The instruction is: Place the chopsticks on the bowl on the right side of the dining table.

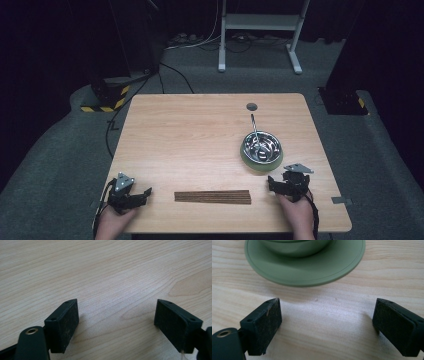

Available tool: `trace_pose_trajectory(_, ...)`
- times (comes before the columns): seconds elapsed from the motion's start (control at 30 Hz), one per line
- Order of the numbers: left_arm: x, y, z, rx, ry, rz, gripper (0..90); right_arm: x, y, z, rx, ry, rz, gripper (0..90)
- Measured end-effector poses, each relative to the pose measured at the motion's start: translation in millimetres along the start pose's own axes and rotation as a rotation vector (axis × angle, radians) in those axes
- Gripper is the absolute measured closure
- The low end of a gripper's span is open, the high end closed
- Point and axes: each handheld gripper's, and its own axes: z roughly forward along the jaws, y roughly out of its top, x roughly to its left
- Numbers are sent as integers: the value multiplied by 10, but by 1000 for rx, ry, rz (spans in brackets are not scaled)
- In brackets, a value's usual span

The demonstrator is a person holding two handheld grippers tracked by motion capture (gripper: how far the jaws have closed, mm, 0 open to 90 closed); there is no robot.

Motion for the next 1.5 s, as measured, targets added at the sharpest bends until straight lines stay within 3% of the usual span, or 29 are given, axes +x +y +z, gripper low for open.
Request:
trace_pose_trajectory(0.47,-9,-10,-10,5,-6,6,179,23,-39,-52,10,66,-68,100)
trace_pose_trajectory(0.57,2,-8,-6,4,11,-23,177,38,-52,-73,9,74,-67,134)
trace_pose_trajectory(0.77,9,-7,-3,10,29,-37,147,31,-69,-79,-12,76,-68,148)
trace_pose_trajectory(0.87,16,0,4,11,36,-39,142,42,-75,-100,5,83,-74,157)
trace_pose_trajectory(1.0,-9,3,7,12,49,-42,139,34,-80,-128,-14,93,-89,287)
trace_pose_trajectory(1.07,-9,3,5,13,53,-39,140,43,-79,-138,-39,73,-98,290)
trace_pose_trajectory(1.1,-6,-1,3,12,46,-44,140,76,-58,-168,-92,44,-111,293)
trace_pose_trajectory(1.17,-8,-4,0,14,47,-47,139,139,-31,-218,-141,35,-139,292)
trace_pose_trajectory(1.2,-8,-4,0,14,47,-47,139,139,-31,-218,-141,35,-139,292)
trace_pose_trajectory(1.23,-11,-3,0,14,49,-49,138,212,-5,-257,-177,52,-171,292)
trace_pose_trajectory(1.4,-7,-1,3,12,46,-44,139,403,26,-290,-180,99,-241,352)
trace_pose_trajectory(1.5,2,6,10,12,37,-37,140,506,40,-244,-135,155,-234,345)
